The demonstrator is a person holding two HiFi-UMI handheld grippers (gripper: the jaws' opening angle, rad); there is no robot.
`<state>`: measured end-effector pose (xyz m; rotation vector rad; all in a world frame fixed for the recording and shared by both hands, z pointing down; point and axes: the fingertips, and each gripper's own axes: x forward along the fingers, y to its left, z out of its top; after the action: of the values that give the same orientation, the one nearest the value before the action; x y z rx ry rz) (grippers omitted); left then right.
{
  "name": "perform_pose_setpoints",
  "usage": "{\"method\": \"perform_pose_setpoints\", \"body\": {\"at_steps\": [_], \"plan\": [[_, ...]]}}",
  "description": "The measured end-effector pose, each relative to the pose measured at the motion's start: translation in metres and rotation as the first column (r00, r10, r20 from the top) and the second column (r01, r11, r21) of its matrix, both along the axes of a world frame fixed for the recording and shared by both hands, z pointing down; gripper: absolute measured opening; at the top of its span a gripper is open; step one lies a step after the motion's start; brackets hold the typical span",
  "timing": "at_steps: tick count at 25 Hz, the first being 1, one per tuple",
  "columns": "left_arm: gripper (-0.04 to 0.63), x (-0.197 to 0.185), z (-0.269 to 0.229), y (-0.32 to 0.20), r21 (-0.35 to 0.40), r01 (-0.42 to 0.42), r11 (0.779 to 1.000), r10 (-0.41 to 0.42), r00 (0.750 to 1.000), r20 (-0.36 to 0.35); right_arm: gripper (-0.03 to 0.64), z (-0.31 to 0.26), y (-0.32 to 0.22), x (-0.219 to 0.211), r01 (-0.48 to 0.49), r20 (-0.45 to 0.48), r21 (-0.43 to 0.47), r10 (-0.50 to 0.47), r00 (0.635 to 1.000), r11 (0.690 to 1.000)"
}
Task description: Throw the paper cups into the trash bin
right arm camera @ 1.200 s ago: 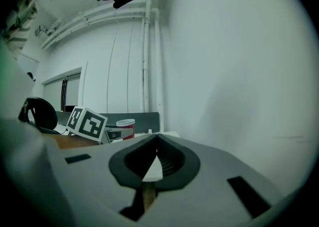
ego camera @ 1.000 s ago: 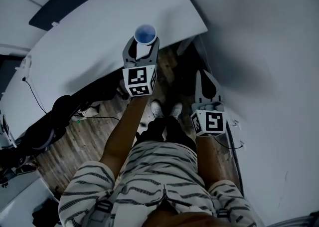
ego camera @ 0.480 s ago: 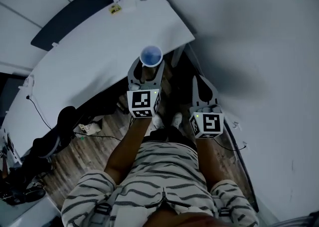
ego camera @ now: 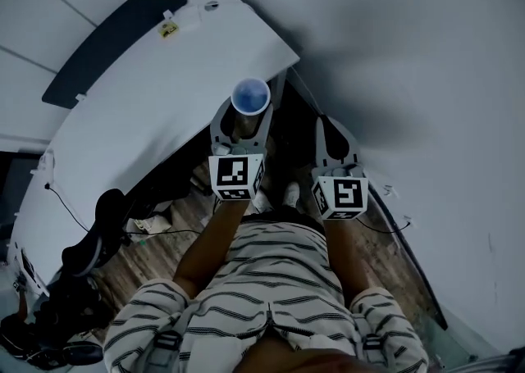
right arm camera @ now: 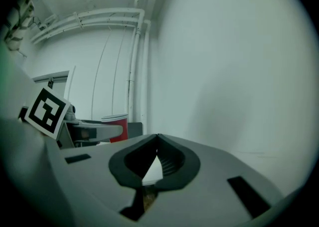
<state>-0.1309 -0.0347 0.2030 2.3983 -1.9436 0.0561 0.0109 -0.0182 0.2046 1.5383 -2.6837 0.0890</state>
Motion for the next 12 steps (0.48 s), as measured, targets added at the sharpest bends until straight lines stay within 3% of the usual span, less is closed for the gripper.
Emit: {"method": "perform_pose_setpoints", "body": {"at_steps": [12], "plan": [[0.296, 0.052, 0.007, -0.006, -0.015, -0.14, 0.99, 0.14, 0.99, 0.002, 0.015, 0.011, 0.006, 0.048, -0.142, 0.003, -0.023, 0.142, 0.99, 0.99]]}}
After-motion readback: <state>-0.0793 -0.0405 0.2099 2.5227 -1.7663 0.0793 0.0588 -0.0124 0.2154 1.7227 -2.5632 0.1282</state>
